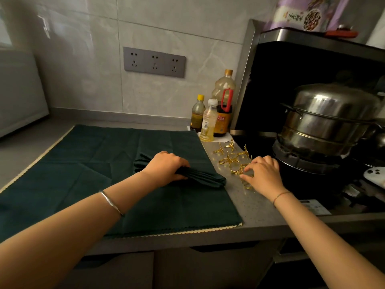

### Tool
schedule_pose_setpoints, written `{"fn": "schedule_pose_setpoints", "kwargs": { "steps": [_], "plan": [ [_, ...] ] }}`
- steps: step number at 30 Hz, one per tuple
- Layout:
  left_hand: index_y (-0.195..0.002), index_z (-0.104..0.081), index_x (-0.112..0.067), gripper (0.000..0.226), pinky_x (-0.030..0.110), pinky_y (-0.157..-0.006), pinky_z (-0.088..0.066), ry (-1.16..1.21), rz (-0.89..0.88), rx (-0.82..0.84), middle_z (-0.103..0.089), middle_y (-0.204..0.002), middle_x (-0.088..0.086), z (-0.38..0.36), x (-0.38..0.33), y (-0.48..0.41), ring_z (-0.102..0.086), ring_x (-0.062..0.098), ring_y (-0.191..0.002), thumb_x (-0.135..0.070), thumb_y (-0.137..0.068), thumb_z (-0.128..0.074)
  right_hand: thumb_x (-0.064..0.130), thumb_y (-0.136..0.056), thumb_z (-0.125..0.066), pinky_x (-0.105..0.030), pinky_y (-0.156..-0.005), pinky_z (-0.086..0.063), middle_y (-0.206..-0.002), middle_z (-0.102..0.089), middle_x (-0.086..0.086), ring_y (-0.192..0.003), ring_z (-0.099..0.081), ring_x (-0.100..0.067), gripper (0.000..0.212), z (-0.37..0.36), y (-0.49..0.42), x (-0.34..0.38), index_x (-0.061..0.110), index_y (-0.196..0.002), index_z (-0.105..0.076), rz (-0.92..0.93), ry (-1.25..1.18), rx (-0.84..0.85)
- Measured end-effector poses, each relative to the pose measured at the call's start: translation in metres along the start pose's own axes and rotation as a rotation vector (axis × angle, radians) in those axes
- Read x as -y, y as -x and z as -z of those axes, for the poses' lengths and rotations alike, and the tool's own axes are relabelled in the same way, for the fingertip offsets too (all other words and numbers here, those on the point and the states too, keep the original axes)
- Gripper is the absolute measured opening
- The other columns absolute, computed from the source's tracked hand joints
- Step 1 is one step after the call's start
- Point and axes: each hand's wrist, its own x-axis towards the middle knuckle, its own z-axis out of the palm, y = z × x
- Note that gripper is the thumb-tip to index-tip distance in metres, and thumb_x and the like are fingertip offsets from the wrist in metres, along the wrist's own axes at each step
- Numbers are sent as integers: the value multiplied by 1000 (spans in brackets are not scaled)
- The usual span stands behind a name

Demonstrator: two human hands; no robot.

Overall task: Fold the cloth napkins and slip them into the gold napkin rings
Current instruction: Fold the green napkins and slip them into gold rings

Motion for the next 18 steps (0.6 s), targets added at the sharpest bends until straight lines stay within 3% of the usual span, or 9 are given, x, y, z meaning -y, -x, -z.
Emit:
{"fn": "schedule_pose_setpoints", "kwargs": {
  "steps": [6, 10, 12, 14, 18],
  "plan": [
    [-121, -58, -29, 30, 29, -101, -34, -15, 37, -14, -66, -114, -8, 4, 7, 7, -59, 13, -106, -39, -93, -56, 46, -85, -62, -39, -114, -11, -118, -56, 5, -119, -40, -20, 19, -3, 3, 8, 32, -97, -63, 30, -49, -3],
    [-119, -59, -29, 28, 28, -99, -34, -19, 70, -42, -67, -110, -8, 6, 16, 17, -61, 14, -102, -40, -93, -55, 35, -87, -63, -38, -117, -2, -104, -60, 6, -118, -46, -18, 11, -4, 9, 20, 29, -83, -55, 76, -161, 4],
    [-120, -59, -29, 30, 27, -97, -34, -16, 94, -61, -68, -109, -8, 8, 19, 23, -61, 15, -101, -42, -93, -55, 32, -89, -60, -42, -116, -14, -108, -61, 5, -125, -44, -22, 8, -3, 12, 26, 27, -86, -55, 56, -262, 51],
    [-121, -59, -30, 31, 26, -95, -33, -24, 114, -75, -68, -108, -8, 10, 24, 29, -61, 17, -100, -43, -93, -55, 31, -88, -61, -45, -104, -38, -109, -61, 8, -126, -45, -23, 9, 1, 9, 35, 27, -85, -54, 65, -483, 115],
    [-119, -58, -30, 30, 25, -94, -33, -47, 129, -70, -68, -106, -8, 14, 32, 37, -62, 16, -98, -44, -93, -54, 21, -82, -71, -28, -90, -47, -102, -63, 7, -102, -58, -9, 23, 19, 2, 60, 18, -96, -53, 104, -868, 345]
  ]
}}
